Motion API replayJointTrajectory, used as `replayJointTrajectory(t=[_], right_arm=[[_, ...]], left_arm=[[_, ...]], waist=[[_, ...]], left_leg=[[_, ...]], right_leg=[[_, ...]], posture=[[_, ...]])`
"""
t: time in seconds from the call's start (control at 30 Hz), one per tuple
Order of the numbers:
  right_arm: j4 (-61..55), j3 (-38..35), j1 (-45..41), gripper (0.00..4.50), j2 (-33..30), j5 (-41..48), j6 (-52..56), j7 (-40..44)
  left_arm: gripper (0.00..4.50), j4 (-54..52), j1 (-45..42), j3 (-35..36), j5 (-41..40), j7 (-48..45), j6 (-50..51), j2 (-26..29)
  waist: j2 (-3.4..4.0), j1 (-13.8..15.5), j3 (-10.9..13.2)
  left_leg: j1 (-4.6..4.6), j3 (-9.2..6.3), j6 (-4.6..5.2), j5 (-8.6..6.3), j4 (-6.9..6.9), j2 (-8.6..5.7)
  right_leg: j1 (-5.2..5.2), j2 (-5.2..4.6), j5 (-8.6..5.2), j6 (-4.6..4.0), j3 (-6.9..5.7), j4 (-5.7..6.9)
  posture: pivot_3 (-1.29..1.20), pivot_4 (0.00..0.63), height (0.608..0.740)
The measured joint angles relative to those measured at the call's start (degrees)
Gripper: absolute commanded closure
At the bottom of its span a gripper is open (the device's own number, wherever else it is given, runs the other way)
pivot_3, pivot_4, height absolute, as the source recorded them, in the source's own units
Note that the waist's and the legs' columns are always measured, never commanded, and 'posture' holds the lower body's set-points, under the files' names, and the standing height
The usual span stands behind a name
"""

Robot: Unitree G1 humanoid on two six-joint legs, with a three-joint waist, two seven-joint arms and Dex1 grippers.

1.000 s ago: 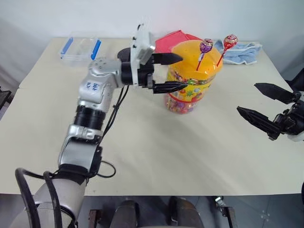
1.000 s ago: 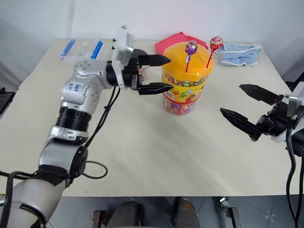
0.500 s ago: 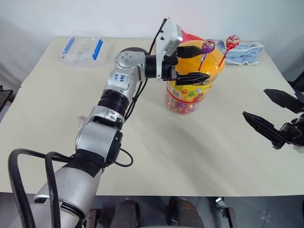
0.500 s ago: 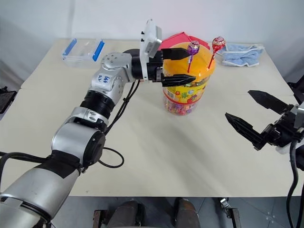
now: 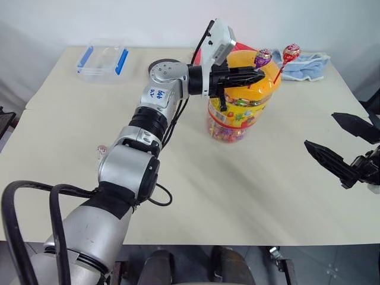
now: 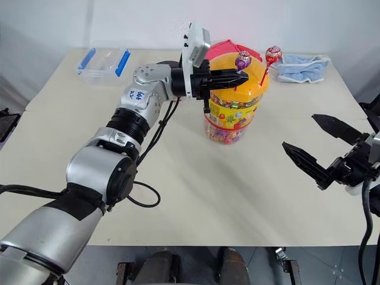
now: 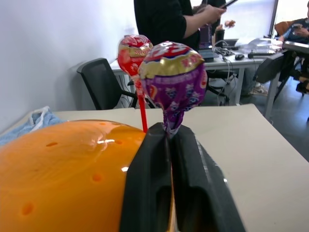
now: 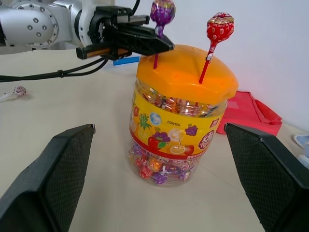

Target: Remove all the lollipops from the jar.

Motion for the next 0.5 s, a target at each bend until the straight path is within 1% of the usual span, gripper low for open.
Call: replayJointTrajectory(t=[0.13, 0.27, 0.4, 0.5], right_arm=[[0.5, 0.0, -1.5, 0.00, -0.9, 0.7, 0.0, 0.8], [1.7, 0.1, -2.8, 0.00, -1.8, 0.8, 0.0, 1.6], [2.6, 0.2, -3.4, 0.00, -1.9, 0.8, 0.0, 1.9], [2.9, 0.8, -3.8, 0.00, -2.2, 0.7, 0.0, 2.4]], left_arm=[[4.48, -0.8, -5.1, 2.6, -0.9, 1.8, 0.4, 0.4], [4.48, -2.8, -7.0, 5.0, -1.4, 5.6, 2.1, 3.1], [4.48, -3.3, -7.5, 6.8, -1.3, 12.7, 12.3, 9.0], [4.48, -7.4, -4.5, 4.4, 1.8, 15.2, 18.0, 14.7]], waist=[[0.00, 0.0, 0.0], [0.00, -0.2, 0.0], [0.00, -0.7, 0.0], [0.01, -1.3, 0.0]], left_leg=[[0.00, 0.00, 0.03, -0.02, -0.02, 0.00], [0.08, 0.00, 0.03, -0.02, -0.09, 0.00], [0.08, 0.00, 0.03, -0.02, -0.14, 0.00], [0.09, 0.00, 0.03, -0.02, -0.16, 0.00]], right_leg=[[0.01, 0.00, 0.01, 0.01, 0.00, -0.06], [0.02, 0.00, 0.01, 0.01, 0.00, -0.05], [0.01, 0.01, 0.01, 0.01, 0.00, -0.03], [0.02, 0.00, 0.01, 0.01, 0.01, -0.05]], posture=[[0.00, 0.150, 0.740], [0.00, 0.150, 0.740], [0.00, 0.150, 0.740], [0.00, 0.150, 0.740]])
